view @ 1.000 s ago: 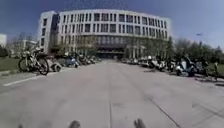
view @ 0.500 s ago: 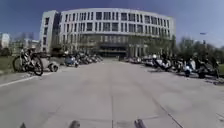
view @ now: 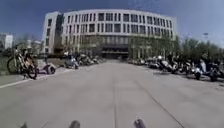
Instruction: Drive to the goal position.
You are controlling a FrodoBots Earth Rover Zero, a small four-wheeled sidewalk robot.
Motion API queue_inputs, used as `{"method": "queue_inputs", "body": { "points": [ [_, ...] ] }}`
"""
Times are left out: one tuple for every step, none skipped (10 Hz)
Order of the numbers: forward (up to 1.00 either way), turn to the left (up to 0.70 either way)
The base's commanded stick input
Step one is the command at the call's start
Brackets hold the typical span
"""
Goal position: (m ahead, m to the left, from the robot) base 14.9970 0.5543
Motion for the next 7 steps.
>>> {"method": "queue_inputs", "body": {
  "points": [
    [0.85,0.00],
    [0.85,0.00],
    [0.85,0.00],
    [0.85,0.00],
    [0.85,0.00],
    [0.85,0.00],
    [0.85,0.00]
  ]
}}
